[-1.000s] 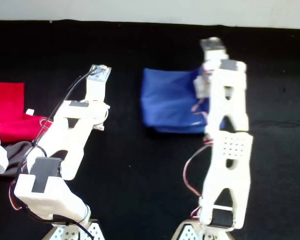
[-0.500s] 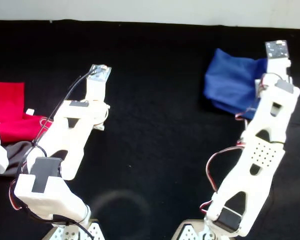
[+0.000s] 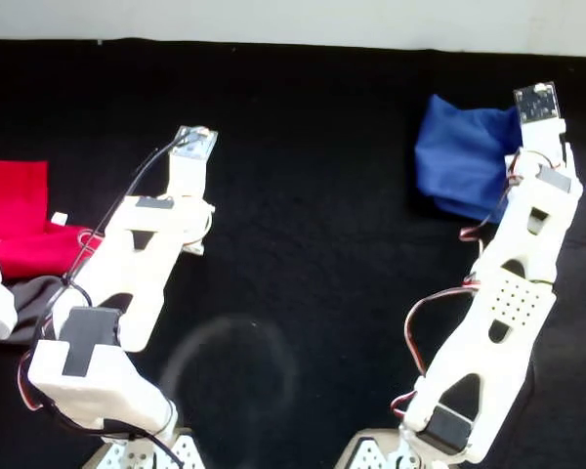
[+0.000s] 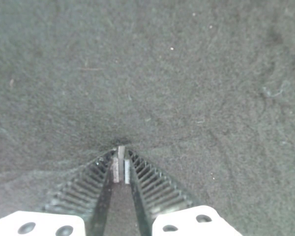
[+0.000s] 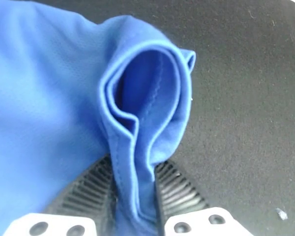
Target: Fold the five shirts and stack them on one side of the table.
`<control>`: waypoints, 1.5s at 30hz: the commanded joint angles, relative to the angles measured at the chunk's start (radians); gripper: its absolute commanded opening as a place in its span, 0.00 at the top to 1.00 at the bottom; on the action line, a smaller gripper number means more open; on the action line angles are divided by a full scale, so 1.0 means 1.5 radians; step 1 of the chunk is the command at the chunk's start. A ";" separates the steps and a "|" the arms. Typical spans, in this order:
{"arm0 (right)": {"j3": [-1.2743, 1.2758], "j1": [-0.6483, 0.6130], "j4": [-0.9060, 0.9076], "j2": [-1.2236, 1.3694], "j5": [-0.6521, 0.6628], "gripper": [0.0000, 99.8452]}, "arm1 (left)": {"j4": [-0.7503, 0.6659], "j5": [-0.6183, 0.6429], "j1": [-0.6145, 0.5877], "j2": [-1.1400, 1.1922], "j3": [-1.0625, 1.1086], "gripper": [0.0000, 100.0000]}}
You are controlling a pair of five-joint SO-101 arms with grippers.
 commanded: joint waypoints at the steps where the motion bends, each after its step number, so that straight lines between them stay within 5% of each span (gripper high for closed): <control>1: -0.013 -0.004 -0.005 -0.006 0.007 0.92 | -0.007 0.002 0.008 0.003 -0.021 0.99; 14: -0.255 -0.020 0.101 -0.017 0.006 0.88 | -0.007 0.002 0.008 0.003 -0.019 0.99; 28: -0.264 -0.022 0.107 -0.003 0.006 0.86 | -0.007 0.002 0.008 0.003 -0.019 0.99; 45: -0.264 -0.035 0.360 -0.122 0.006 0.87 | -0.007 0.002 0.008 0.003 -0.019 0.99</control>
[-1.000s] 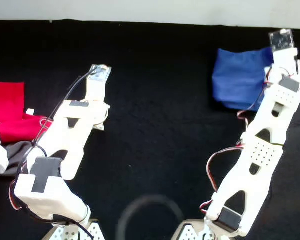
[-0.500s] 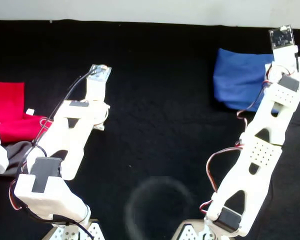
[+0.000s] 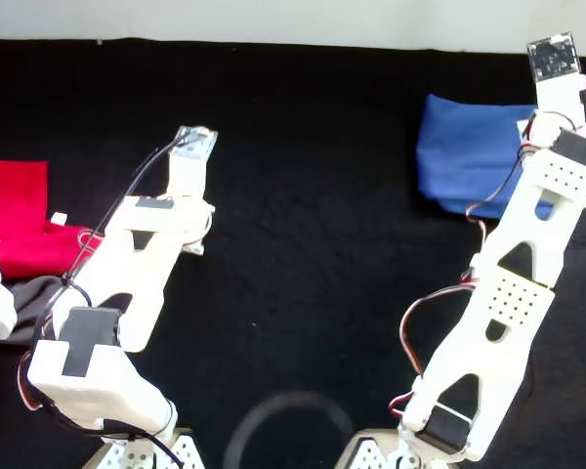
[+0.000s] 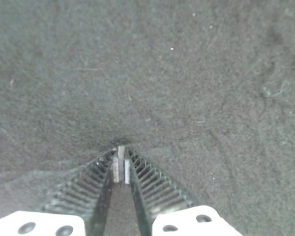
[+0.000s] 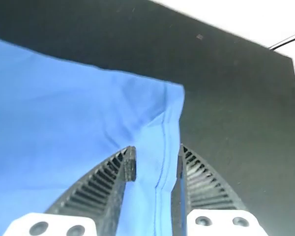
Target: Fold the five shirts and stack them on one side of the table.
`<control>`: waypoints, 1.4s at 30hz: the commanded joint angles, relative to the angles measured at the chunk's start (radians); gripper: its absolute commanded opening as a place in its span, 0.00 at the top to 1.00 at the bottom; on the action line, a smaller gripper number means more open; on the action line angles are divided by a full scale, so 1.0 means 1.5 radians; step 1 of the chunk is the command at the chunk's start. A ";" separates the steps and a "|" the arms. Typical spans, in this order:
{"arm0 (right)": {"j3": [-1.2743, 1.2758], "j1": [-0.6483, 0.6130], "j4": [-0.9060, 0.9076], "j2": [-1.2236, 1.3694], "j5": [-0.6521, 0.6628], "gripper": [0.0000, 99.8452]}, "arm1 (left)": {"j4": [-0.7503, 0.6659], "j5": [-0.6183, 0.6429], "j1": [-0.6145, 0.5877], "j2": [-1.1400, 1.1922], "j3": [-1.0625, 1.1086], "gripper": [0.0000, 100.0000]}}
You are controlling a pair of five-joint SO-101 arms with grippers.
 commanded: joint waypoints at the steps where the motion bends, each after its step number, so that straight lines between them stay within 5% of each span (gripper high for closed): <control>1: -0.032 -0.011 0.098 -0.054 0.006 0.90 | -0.007 0.002 0.008 0.003 -0.019 0.99; 3: -0.032 -0.005 0.142 -0.050 0.008 0.99 | -0.007 0.002 0.008 0.003 -0.019 0.99; 12: -0.009 0.097 0.069 -0.005 0.007 0.99 | -0.007 0.002 0.008 0.003 -0.018 0.99; 21: -0.010 0.111 0.036 0.091 0.007 0.99 | -0.007 0.002 0.008 0.003 -0.018 0.99; 42: -0.011 0.043 0.429 -0.248 0.006 0.99 | -0.007 0.002 0.009 0.003 -0.019 0.99</control>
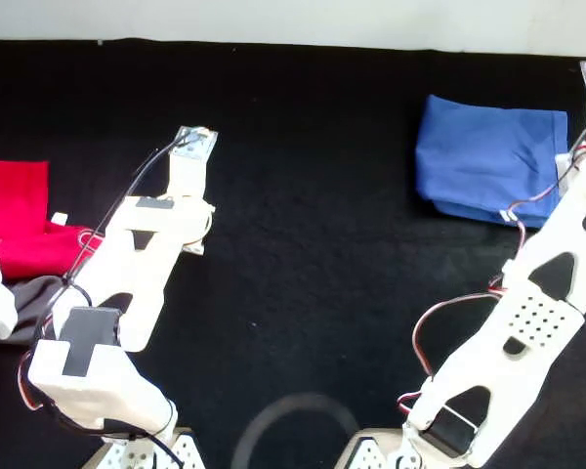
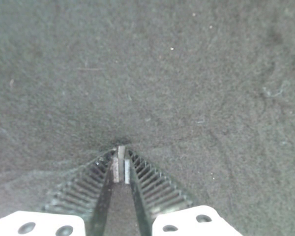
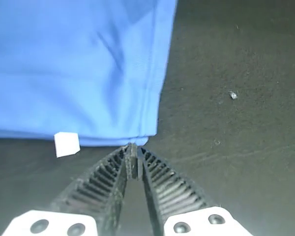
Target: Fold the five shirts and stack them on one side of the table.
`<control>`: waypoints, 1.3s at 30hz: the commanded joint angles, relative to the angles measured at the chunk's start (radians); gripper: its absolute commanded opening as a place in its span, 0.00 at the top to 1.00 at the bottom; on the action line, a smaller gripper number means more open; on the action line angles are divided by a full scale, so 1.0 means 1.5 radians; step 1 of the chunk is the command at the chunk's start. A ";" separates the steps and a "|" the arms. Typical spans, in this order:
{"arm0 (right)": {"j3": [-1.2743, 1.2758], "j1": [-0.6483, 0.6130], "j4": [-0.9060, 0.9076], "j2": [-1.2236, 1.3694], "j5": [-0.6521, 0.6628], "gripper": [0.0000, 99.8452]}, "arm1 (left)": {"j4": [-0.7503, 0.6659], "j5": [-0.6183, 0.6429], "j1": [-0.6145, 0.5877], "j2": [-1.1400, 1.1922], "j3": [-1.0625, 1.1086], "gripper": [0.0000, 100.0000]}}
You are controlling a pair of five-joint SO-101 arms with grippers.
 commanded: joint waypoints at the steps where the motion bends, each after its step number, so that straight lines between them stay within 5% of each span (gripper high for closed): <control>1: -0.005 -0.049 0.081 -0.113 0.004 0.99 | -0.007 0.002 0.009 0.004 -0.019 0.99; 11: 0.032 -0.096 0.080 -0.321 -0.225 0.99 | -0.007 0.002 0.009 0.004 -0.017 0.99; 19: 0.602 -0.323 0.078 -0.725 -0.236 0.99 | 0.010 0.000 -0.004 -0.005 -0.017 0.99; 23: 0.951 -0.448 0.014 -0.905 -0.329 0.99 | 0.188 -0.001 -0.081 -0.064 -0.086 0.99; 30: 1.413 -0.502 -0.271 -1.155 -0.362 0.99 | 0.520 -0.002 -0.238 -0.199 -0.236 0.99; 39: 1.657 -0.509 -0.467 -1.190 -0.324 0.91 | 0.680 -0.065 -0.449 -0.220 -0.320 0.99</control>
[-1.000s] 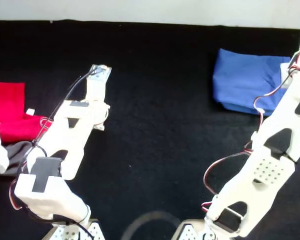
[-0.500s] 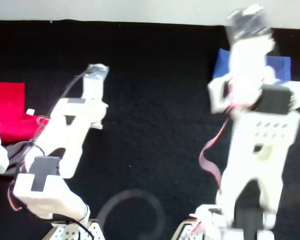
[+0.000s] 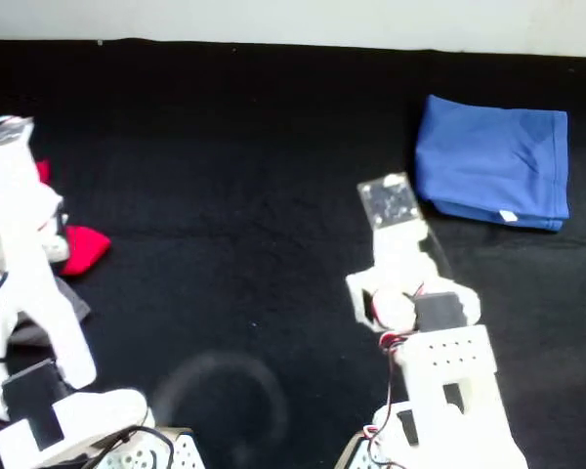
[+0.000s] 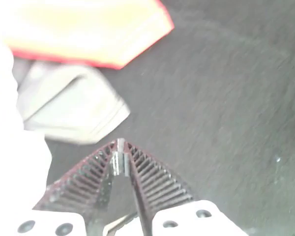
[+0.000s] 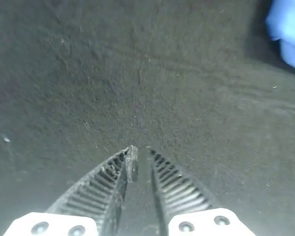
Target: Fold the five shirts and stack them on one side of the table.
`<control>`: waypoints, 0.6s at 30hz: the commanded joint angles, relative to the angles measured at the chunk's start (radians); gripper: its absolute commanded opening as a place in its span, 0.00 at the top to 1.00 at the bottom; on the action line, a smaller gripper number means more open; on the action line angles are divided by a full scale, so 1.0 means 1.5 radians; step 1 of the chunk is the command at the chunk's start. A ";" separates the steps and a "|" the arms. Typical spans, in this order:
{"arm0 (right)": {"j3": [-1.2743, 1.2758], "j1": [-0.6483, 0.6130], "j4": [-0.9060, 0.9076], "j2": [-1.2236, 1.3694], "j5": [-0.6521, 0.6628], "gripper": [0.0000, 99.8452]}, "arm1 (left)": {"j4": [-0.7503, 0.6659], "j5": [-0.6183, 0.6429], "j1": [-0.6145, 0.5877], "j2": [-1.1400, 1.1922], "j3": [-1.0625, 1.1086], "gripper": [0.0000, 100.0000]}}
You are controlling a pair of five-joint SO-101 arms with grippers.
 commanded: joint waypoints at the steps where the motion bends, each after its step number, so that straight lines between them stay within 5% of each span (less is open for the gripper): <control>1: 0.072 -0.005 -0.084 -0.015 0.009 0.91 | 0.021 -0.030 -0.076 -0.029 -0.043 0.98; 8: 0.174 -0.006 -0.199 -0.015 0.005 0.91 | 0.026 -0.088 -0.190 -0.031 -0.139 0.78; 18: 0.267 -0.022 -0.289 -0.015 -0.018 0.91 | -0.015 -0.137 -0.340 -0.026 -0.263 0.78</control>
